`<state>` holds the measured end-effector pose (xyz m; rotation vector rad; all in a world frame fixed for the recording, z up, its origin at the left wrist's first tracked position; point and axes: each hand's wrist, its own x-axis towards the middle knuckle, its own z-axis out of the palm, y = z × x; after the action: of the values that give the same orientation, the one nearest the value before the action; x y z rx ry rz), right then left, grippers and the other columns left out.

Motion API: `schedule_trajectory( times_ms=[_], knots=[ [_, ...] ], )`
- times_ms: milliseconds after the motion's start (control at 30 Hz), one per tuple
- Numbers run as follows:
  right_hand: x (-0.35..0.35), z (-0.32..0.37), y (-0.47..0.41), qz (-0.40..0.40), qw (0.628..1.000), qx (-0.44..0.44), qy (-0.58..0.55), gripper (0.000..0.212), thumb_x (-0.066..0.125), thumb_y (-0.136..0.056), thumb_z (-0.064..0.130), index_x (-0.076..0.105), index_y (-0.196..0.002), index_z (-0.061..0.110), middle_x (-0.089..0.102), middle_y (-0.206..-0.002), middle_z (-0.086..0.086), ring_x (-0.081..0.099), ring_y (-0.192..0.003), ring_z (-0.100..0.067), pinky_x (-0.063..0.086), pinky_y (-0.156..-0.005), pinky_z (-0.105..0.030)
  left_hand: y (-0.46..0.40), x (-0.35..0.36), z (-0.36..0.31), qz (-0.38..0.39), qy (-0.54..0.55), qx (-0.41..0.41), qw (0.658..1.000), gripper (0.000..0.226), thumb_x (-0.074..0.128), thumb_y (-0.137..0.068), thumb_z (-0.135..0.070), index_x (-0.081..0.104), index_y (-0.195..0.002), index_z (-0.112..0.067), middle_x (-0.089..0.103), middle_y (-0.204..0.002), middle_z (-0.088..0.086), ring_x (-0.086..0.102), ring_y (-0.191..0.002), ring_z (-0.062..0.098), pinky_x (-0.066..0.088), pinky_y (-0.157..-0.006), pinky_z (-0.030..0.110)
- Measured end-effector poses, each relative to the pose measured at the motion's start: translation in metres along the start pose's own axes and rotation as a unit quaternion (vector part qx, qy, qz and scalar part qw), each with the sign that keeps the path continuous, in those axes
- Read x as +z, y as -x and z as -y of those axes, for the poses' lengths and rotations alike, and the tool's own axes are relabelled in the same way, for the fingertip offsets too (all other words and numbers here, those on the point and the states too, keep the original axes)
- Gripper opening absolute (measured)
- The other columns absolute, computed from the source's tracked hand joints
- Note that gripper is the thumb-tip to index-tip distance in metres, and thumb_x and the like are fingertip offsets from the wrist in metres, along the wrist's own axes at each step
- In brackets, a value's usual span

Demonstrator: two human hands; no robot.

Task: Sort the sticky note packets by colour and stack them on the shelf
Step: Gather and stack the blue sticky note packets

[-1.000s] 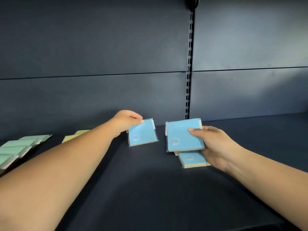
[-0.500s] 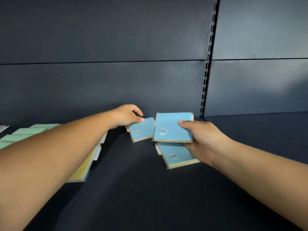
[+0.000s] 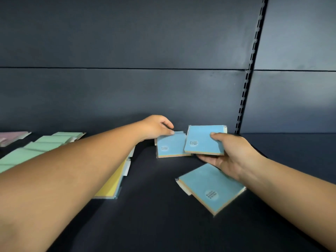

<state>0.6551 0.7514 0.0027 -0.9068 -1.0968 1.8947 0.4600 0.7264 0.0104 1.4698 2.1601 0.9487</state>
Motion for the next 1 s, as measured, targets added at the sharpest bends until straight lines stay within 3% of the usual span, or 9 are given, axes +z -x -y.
schedule_trajectory(
  times_ms=[167,367,433,500,567,633,700,867,1000],
  knots=[
    [0.02,-0.002,0.007,0.027,0.997,0.0,0.066,0.008,0.054,-0.091,0.006,0.051,-0.085,0.009,0.061,-0.08,-0.007,0.06,-0.07,-0.018,0.051,-0.071,-0.038,0.039,-0.018,-0.022,-0.111,0.094,-0.023,0.989,0.021,0.052,-0.093,-0.029,0.059,-0.104,-0.013,0.061,-0.094,0.002,0.056,-0.092,0.017,0.047,-0.08,0.026],
    [0.033,-0.002,-0.003,0.021,0.943,-0.034,0.33,0.022,0.063,-0.086,0.02,0.048,-0.072,0.013,0.056,-0.077,-0.004,0.053,-0.064,-0.015,0.046,-0.061,-0.025,0.125,-0.012,-0.042,-0.122,-0.058,-0.017,0.991,0.039,0.047,-0.09,-0.047,0.061,-0.093,-0.011,0.059,-0.089,0.008,0.051,-0.082,0.022,0.045,-0.08,0.034],
    [0.036,-0.003,0.0,0.014,0.888,-0.058,0.455,0.031,0.058,-0.089,0.031,0.043,-0.068,0.013,0.051,-0.075,-0.005,0.05,-0.067,-0.019,0.043,-0.06,-0.027,0.138,0.001,-0.041,-0.08,-0.112,-0.031,0.99,0.032,0.047,-0.088,-0.051,0.059,-0.093,-0.02,0.055,-0.091,0.004,0.05,-0.083,0.02,0.038,-0.072,0.029],
    [0.033,0.0,0.009,0.008,0.788,-0.092,0.608,0.041,0.05,-0.091,0.043,0.039,-0.065,0.013,0.044,-0.068,-0.003,0.047,-0.065,-0.02,0.036,-0.056,-0.027,0.145,0.018,-0.039,-0.045,-0.175,-0.02,0.983,0.038,0.047,-0.086,-0.055,0.061,-0.099,-0.023,0.058,-0.101,0.0,0.053,-0.099,0.019,0.039,-0.077,0.028],
    [0.025,0.005,0.018,0.027,0.736,-0.094,0.67,0.041,0.046,-0.091,0.049,0.045,-0.075,0.011,0.047,-0.076,-0.003,0.05,-0.071,-0.019,0.041,-0.062,-0.027,0.15,0.036,-0.039,0.002,-0.237,-0.009,0.971,0.05,0.041,-0.081,-0.067,0.059,-0.093,-0.022,0.055,-0.1,-0.001,0.05,-0.109,0.022,0.04,-0.084,0.03],
    [0.011,0.009,0.026,0.058,0.761,-0.058,0.643,0.037,0.047,-0.091,0.048,0.05,-0.09,0.012,0.054,-0.088,-0.003,0.055,-0.085,-0.02,0.047,-0.076,-0.03,0.155,0.05,-0.041,0.047,-0.279,-0.023,0.959,0.068,0.035,-0.076,-0.076,0.056,-0.113,-0.022,0.048,-0.116,0.0,0.039,-0.122,0.022,0.038,-0.097,0.034],
    [-0.002,0.013,0.033,0.084,0.823,-0.015,0.562,0.031,0.055,-0.09,0.038,0.055,-0.09,0.008,0.057,-0.085,-0.005,0.057,-0.079,-0.019,0.049,-0.073,-0.029,0.157,0.055,-0.047,0.061,-0.28,-0.035,0.957,0.076,0.037,-0.076,-0.075,0.046,-0.13,-0.023,0.04,-0.131,0.002,0.03,-0.128,0.022,0.033,-0.105,0.036],
    [-0.02,0.019,0.041,0.112,0.906,0.068,0.403,0.006,0.058,-0.089,0.01,0.055,-0.084,0.008,0.054,-0.084,-0.008,0.051,-0.072,-0.016,0.045,-0.067,-0.024,0.162,0.04,-0.044,0.076,-0.188,-0.045,0.978,0.067,0.057,-0.072,-0.065,0.043,-0.125,-0.027,0.042,-0.126,-0.005,0.041,-0.116,0.013,0.03,-0.095,0.023],
    [-0.021,0.017,0.04,0.124,0.925,0.092,0.346,0.015,0.056,-0.09,0.008,0.053,-0.076,0.012,0.052,-0.07,-0.001,0.044,-0.06,-0.009,0.041,-0.062,-0.021,0.162,0.024,-0.032,0.062,-0.085,-0.031,0.994,0.068,0.071,-0.073,-0.045,0.037,-0.131,-0.035,0.044,-0.126,-0.007,0.044,-0.113,0.012,0.035,-0.092,0.024]
  ],
)
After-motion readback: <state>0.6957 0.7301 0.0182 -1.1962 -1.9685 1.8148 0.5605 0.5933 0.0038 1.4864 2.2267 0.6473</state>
